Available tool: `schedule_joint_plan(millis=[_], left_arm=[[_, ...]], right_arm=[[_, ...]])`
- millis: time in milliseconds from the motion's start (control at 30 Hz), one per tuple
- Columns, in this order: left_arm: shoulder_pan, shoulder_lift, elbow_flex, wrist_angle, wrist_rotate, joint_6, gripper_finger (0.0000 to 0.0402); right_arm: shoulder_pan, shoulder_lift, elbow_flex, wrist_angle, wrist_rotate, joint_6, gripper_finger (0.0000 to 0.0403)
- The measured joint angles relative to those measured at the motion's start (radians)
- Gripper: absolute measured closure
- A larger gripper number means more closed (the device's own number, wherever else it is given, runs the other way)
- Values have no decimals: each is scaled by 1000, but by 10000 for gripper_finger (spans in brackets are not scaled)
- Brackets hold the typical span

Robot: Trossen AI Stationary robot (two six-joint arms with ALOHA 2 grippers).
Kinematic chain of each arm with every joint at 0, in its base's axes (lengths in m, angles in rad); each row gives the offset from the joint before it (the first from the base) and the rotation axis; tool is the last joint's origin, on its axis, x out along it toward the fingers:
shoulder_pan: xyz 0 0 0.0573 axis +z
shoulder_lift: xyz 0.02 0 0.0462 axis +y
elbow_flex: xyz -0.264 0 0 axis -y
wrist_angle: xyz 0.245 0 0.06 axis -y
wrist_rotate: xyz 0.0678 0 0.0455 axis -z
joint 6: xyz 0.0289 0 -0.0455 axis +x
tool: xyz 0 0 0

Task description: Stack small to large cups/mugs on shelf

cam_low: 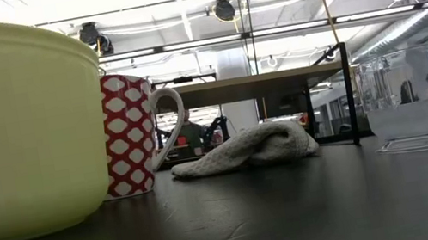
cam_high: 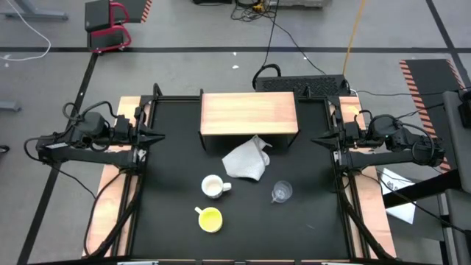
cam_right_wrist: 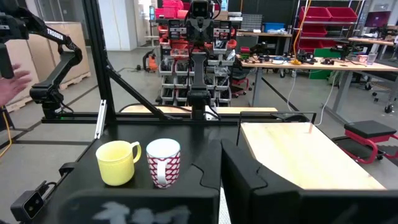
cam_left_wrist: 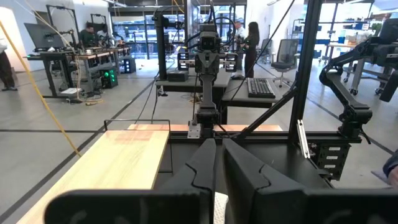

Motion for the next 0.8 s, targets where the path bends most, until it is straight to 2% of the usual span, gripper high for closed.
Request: schedule_joint_plan(millis=[467,800], left_arm=[[0,0,0,1,0,0,371],[0,0,0,62,0,-3,371]], right_arm=[[0,0,0,0,0,0,403],[0,0,0,0,0,0,403]])
